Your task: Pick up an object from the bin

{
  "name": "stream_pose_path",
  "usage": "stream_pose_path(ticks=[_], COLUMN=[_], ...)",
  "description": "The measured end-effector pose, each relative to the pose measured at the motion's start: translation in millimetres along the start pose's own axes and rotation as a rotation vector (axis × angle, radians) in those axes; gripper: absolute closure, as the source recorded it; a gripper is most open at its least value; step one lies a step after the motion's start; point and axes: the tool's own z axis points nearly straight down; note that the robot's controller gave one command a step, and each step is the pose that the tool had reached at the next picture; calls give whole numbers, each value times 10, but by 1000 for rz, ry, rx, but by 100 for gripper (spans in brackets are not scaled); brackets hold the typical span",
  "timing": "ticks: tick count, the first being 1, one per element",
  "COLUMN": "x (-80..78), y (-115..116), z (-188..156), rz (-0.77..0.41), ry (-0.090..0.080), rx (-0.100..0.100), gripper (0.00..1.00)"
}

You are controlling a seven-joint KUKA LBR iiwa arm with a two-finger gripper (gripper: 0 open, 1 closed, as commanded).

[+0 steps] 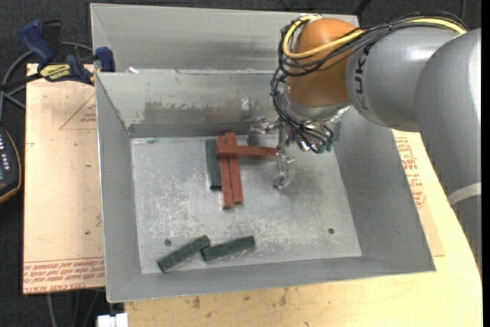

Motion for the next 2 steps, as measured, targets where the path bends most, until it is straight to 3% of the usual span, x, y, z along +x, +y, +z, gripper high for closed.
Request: stream_pose_path(ticks=[1,2], x=[-3,110], y=[-4,-105], z=[-17,-16], rz=[0,-445], ry=[-1,-1], rx=[1,0], gripper=[100,100])
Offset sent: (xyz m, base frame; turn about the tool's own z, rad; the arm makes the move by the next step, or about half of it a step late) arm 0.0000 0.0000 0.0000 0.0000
